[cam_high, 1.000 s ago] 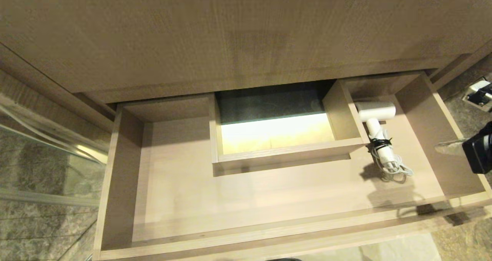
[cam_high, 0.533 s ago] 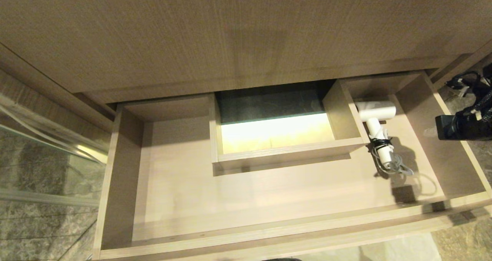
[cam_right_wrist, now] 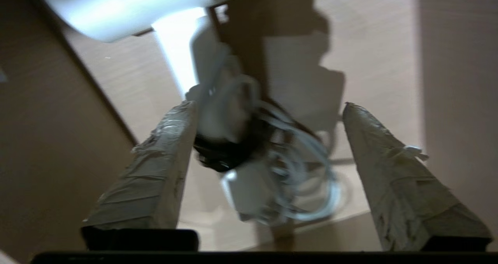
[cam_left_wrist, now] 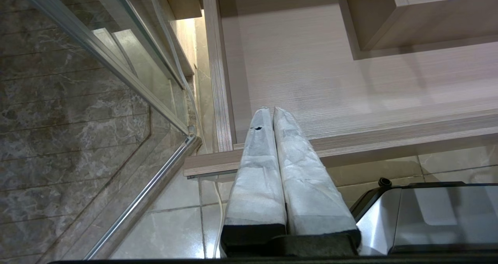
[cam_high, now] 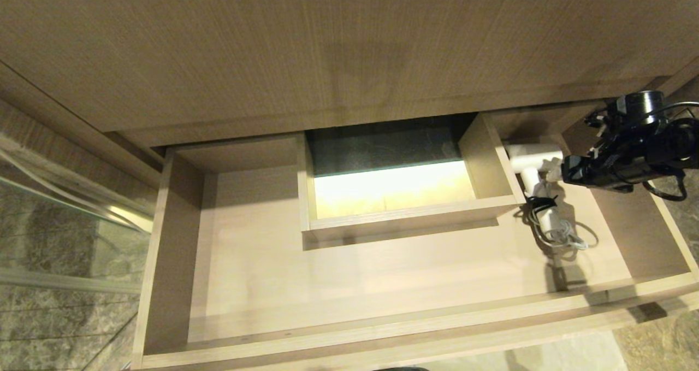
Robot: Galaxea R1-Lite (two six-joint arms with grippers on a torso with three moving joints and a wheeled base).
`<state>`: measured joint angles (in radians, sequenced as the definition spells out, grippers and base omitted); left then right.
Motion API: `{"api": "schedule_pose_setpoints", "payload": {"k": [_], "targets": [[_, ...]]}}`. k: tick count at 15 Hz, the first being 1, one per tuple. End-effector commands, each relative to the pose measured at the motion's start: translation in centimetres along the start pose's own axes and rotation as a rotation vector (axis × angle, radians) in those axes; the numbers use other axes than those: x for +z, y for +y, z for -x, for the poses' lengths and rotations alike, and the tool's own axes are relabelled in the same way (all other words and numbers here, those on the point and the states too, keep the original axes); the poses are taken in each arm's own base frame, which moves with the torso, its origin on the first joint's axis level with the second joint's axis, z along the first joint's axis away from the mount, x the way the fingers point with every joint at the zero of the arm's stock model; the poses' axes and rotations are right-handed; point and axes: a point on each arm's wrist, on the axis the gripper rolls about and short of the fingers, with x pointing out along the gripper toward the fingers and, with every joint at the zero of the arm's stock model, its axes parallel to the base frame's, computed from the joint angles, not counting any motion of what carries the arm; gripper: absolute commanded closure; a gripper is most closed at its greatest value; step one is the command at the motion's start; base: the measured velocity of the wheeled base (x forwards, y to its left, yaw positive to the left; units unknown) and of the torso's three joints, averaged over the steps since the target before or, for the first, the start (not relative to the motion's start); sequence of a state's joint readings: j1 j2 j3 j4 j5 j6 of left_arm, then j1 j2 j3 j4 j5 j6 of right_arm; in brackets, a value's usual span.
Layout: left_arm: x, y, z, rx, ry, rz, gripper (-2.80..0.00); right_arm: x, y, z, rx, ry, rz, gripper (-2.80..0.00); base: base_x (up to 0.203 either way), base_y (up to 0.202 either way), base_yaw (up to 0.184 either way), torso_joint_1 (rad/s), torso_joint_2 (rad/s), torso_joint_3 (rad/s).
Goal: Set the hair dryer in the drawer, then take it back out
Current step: Pick up the hairdryer
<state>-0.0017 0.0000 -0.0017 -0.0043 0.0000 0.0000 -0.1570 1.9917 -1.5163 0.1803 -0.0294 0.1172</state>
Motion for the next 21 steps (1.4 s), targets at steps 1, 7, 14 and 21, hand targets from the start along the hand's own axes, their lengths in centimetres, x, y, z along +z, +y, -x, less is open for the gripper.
{"api": "schedule_pose_setpoints", "payload": {"k": [1, 7, 14, 21], "targets": [[0.0, 0.0, 0.0, 0.000, 0.000, 0.000, 0.00, -0.6, 1.1, -2.0, 0.019, 0.031, 0.004, -2.80, 0.000, 0.000, 0.000, 0.000, 0.00, 0.000], [0.0, 0.0, 0.0, 0.000, 0.001, 0.000, 0.00, -0.7, 1.9, -5.9, 0.031, 0.023, 0.007, -2.80, 0.000, 0.000, 0.000, 0.000, 0.00, 0.000], [0.0, 0.0, 0.0, 0.000, 0.000, 0.000, 0.00, -1.2, 2.2, -9.2, 0.036, 0.034, -0.008, -2.80, 0.000, 0.000, 0.000, 0.000, 0.00, 0.000], [0.0, 0.0, 0.0, 0.000, 0.001, 0.000, 0.00, -0.7, 2.7, -9.0, 0.047, -0.009, 0.015, 0.00, 0.000, 0.000, 0.000, 0.000, 0.00, 0.000]]}}
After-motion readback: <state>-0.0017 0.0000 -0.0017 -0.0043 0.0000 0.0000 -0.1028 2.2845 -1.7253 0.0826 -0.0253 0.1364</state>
